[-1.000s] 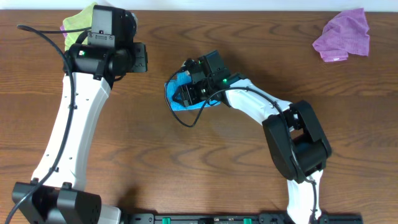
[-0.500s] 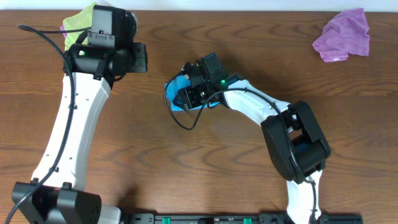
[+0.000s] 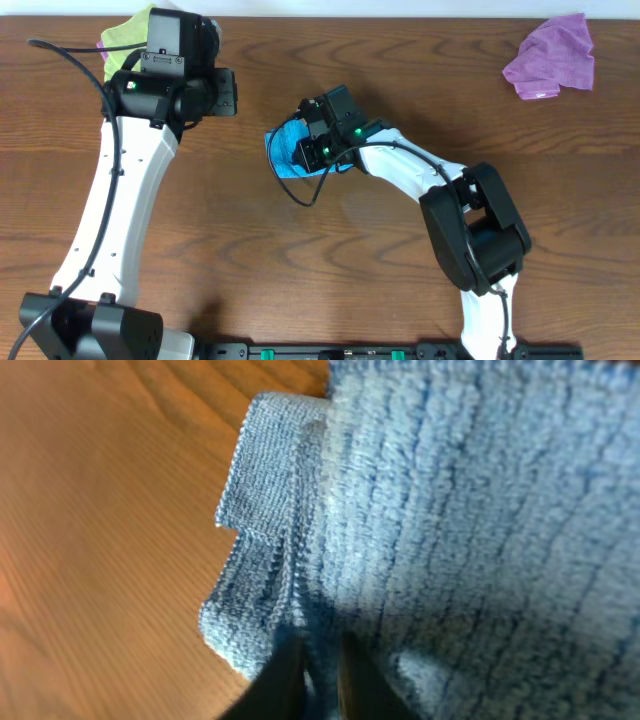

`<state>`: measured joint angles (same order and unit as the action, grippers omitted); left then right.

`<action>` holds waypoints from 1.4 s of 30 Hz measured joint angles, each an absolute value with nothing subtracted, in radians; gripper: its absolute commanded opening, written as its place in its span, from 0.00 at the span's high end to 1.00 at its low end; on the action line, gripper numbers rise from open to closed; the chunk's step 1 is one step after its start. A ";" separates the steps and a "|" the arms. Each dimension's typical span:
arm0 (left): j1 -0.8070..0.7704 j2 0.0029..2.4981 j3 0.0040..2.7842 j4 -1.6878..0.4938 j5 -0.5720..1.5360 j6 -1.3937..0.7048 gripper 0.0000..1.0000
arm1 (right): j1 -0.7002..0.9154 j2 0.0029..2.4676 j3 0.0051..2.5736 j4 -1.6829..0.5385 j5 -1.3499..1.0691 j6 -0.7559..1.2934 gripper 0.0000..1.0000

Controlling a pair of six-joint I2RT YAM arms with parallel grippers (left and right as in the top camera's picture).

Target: Fold the cloth

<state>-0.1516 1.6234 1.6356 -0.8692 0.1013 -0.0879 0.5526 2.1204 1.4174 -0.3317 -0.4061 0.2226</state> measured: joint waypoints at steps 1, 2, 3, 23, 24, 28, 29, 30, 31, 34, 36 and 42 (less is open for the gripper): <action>-0.152 1.623 1.636 -0.867 0.102 -0.088 0.94 | 0.556 2.120 1.417 -0.332 -0.397 0.227 0.99; -0.152 1.623 1.636 -0.866 0.101 -0.088 0.94 | 0.561 2.120 1.418 -0.332 -0.392 0.226 0.99; -0.152 1.623 1.636 -0.865 0.102 -0.088 0.94 | 0.567 2.120 1.418 -0.332 -0.387 0.226 0.99; -0.152 1.623 1.636 -0.863 0.101 -0.081 0.94 | 0.593 2.120 1.510 -0.400 -0.408 0.219 0.99; -0.152 1.623 1.636 -0.863 0.101 -0.081 0.94 | 0.593 2.120 1.510 -0.400 -0.408 0.219 0.98; -0.152 1.623 1.636 -0.863 0.102 -0.081 0.94 | 0.597 2.120 1.510 -0.400 -0.408 0.219 0.99; -0.152 1.623 1.636 -0.863 0.101 -0.081 0.94 | 0.600 2.120 1.510 -0.400 -0.408 0.218 0.99; -0.152 1.623 1.636 -0.862 0.102 -0.081 0.94 | 0.605 2.120 1.510 -0.400 -0.408 0.219 0.99; -0.152 1.623 1.636 -0.862 0.102 -0.081 0.94 | 0.611 2.120 1.510 -0.400 -0.408 0.219 0.99; -0.152 1.623 1.636 -0.862 0.102 -0.081 0.94 | 0.629 2.120 1.510 -0.400 -0.408 0.218 0.99; -0.152 1.623 1.636 -0.862 0.101 -0.080 0.94 | 0.635 2.120 1.510 -0.400 -0.409 0.216 0.99; -0.152 1.623 1.636 -0.862 0.101 -0.077 0.94 | 0.635 2.120 1.510 -0.400 -0.403 0.211 0.61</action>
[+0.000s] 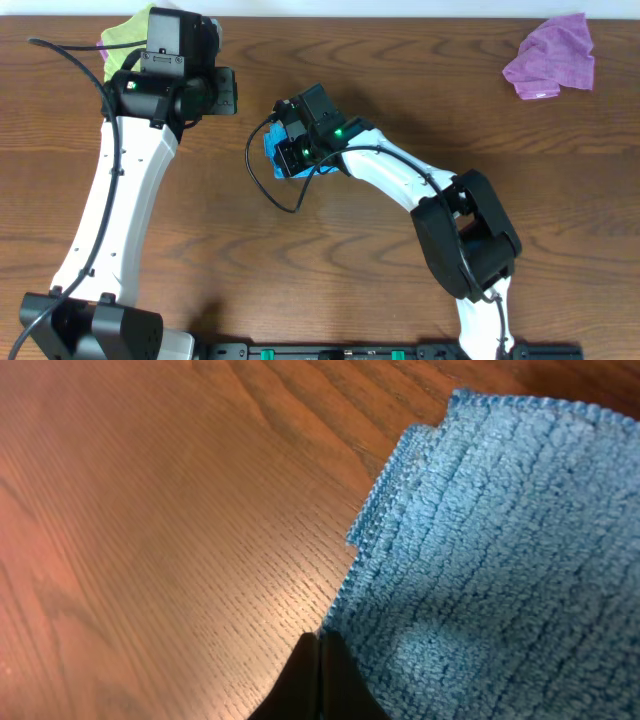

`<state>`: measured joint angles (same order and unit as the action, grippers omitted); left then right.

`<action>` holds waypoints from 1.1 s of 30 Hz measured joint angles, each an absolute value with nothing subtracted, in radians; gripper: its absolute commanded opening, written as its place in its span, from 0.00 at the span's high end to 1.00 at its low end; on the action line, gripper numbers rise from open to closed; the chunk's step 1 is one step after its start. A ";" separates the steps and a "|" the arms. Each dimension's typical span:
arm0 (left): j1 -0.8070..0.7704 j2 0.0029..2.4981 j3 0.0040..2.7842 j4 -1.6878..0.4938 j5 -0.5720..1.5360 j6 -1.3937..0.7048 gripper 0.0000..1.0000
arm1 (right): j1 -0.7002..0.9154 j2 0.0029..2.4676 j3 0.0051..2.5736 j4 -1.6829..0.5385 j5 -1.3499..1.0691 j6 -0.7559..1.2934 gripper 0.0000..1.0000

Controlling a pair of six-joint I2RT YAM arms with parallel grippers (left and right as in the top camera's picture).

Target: Fold the cloth

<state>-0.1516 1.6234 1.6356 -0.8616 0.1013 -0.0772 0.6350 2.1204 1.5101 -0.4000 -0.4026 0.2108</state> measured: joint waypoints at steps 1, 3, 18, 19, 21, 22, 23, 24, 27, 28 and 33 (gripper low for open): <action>-0.152 1.623 1.636 -0.862 0.101 -0.077 0.94 | 0.635 2.120 1.510 -0.400 -0.400 0.210 0.46; -0.152 1.623 1.636 -0.861 0.101 -0.077 0.94 | 0.635 2.120 1.510 -0.400 -0.391 0.202 0.37; 0.055 1.623 1.636 -0.856 0.153 -0.076 0.94 | 0.585 2.121 1.658 -0.540 -0.377 0.152 0.36; 0.076 1.623 1.633 -0.854 0.169 -0.073 0.94 | 0.578 2.121 1.687 -0.586 -0.367 0.139 0.37; 0.118 1.623 1.599 -0.824 0.217 -0.063 0.94 | 0.555 2.119 1.770 -0.722 -0.313 0.101 0.40; 0.122 1.623 1.564 -0.796 0.243 -0.059 0.94 | 0.542 2.117 1.801 -0.778 -0.281 0.079 0.41; 0.115 1.623 1.514 -0.763 0.270 -0.054 0.94 | 0.523 2.108 1.831 -0.839 -0.242 0.050 0.41; 0.102 1.624 1.470 -0.741 0.289 -0.051 0.94 | 0.504 2.096 1.848 -0.897 -0.210 0.026 0.43; 0.049 1.626 1.362 -0.676 0.308 -0.051 0.94 | 0.434 2.033 1.855 -1.037 -0.147 -0.037 0.45; 0.014 1.628 1.328 -0.660 0.296 -0.051 0.94 | 0.397 1.995 1.854 -1.075 -0.126 -0.060 0.44; -0.151 1.632 1.282 -0.593 0.218 -0.057 0.94 | 0.278 1.784 1.782 -1.113 -0.063 -0.129 0.38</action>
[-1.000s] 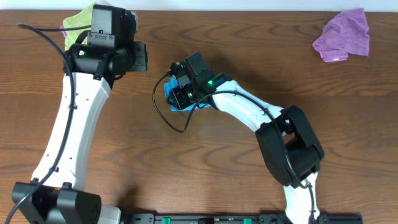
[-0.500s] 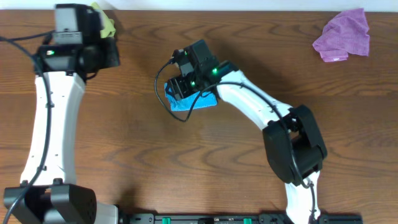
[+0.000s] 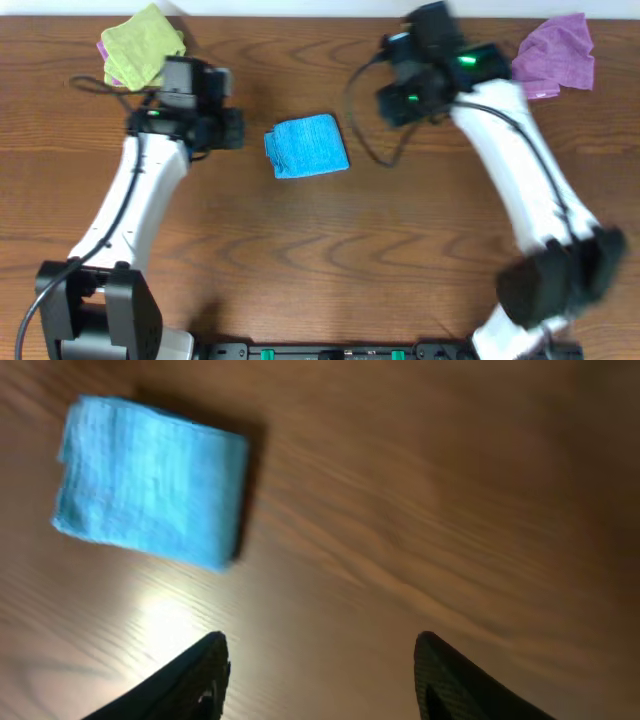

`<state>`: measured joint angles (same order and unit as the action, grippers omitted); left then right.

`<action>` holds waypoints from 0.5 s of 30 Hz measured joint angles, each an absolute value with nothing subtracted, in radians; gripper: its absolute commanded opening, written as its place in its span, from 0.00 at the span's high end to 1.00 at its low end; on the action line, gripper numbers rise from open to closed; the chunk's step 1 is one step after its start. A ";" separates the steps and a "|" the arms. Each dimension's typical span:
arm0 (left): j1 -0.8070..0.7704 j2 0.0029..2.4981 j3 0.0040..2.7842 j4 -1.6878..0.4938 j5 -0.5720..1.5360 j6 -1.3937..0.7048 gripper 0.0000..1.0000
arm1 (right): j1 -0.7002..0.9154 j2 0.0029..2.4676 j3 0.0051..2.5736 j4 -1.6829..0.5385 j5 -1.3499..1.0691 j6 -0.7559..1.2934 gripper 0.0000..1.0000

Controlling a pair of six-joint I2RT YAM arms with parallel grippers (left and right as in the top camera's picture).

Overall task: Fold the cloth
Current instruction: 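Release the blue bundle and move the right gripper back to rest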

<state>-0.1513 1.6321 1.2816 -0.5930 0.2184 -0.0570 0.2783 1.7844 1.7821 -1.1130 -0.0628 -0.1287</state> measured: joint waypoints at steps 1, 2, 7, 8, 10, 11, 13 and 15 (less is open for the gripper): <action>-0.171 1.633 1.282 -0.583 0.210 -0.064 0.94 | 0.266 1.737 1.753 -1.112 -0.050 -0.137 0.38; -0.186 1.635 1.282 -0.572 0.203 -0.074 0.94 | 0.256 1.678 1.709 -1.105 -0.040 -0.145 0.38; -0.224 1.708 1.282 -0.562 0.181 -0.112 0.94 | 0.186 1.368 1.396 -1.024 -0.007 -0.169 0.36; -0.231 1.731 1.282 -0.564 0.177 -0.118 0.94 | 0.157 1.283 1.298 -0.983 -0.007 -0.170 0.35; -0.242 1.758 1.281 -0.565 0.173 -0.129 0.94 | 0.117 1.167 1.190 -0.962 -0.003 -0.162 0.34; -0.252 1.769 1.281 -0.562 0.171 -0.135 0.94 | 0.088 1.086 1.120 -0.952 -0.002 -0.157 0.33; -0.267 1.781 1.281 -0.556 0.168 -0.146 0.94 | 0.039 0.932 0.995 -0.920 -0.006 -0.123 0.24; -0.282 1.781 1.281 -0.538 0.168 -0.162 0.94 | -0.006 0.757 0.847 -0.847 -0.023 -0.050 0.16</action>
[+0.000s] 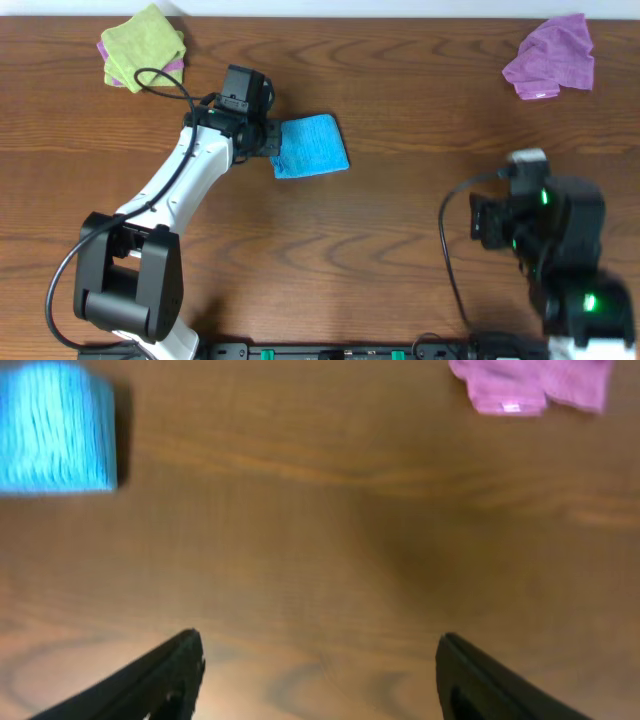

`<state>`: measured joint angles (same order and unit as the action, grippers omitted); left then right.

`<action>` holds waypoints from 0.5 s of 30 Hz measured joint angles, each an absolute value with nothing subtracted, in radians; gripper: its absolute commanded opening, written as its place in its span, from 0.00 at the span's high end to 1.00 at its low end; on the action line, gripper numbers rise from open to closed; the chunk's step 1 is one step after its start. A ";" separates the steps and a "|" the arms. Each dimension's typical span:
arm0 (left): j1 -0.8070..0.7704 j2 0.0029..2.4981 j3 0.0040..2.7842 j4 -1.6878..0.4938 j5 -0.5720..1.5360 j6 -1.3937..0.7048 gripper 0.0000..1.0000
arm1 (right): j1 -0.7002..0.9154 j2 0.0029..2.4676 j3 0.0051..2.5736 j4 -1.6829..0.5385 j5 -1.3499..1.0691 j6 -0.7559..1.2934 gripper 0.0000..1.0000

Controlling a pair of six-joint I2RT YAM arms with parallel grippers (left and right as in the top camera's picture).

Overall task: Fold the cloth
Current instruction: 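Release the blue bundle and move the right gripper back to rest, then grasp the folded blue cloth's edge with the left gripper and lift it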

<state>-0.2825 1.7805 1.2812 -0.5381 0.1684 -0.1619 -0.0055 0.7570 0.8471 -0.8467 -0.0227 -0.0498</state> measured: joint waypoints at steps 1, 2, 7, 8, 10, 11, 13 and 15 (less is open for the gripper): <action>-0.284 1.781 1.281 -0.530 0.168 -0.168 0.94 | -0.019 0.698 0.782 -0.812 -0.029 -0.014 0.08; -0.284 1.781 1.281 -0.528 0.168 -0.175 0.94 | -0.031 0.624 0.678 -0.740 -0.034 0.034 0.01; -0.284 1.781 1.281 -0.530 0.156 -0.184 0.94 | -0.040 0.529 0.389 -0.496 -0.026 0.176 0.01; -0.284 1.781 1.281 -0.532 0.151 -0.184 0.94 | -0.041 0.529 0.349 -0.459 -0.025 0.194 0.01; -0.284 1.781 1.281 -0.534 0.144 -0.186 0.94 | -0.041 0.529 0.303 -0.403 -0.025 0.215 0.01; -0.284 1.782 1.281 -0.535 0.142 -0.187 0.94 | -0.041 0.529 0.295 -0.394 -0.024 0.222 0.01; -0.283 1.792 1.281 -0.534 0.142 -0.187 0.94 | -0.042 0.529 0.291 -0.383 -0.022 0.231 0.01; -0.283 1.811 1.281 -0.533 0.142 -0.187 0.94 | -0.042 0.529 0.291 -0.384 -0.021 0.234 0.01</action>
<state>-0.2832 1.8107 1.2812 -0.5335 0.1421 -0.1871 -0.0418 0.5289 0.2909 -0.3836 -0.0208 0.2344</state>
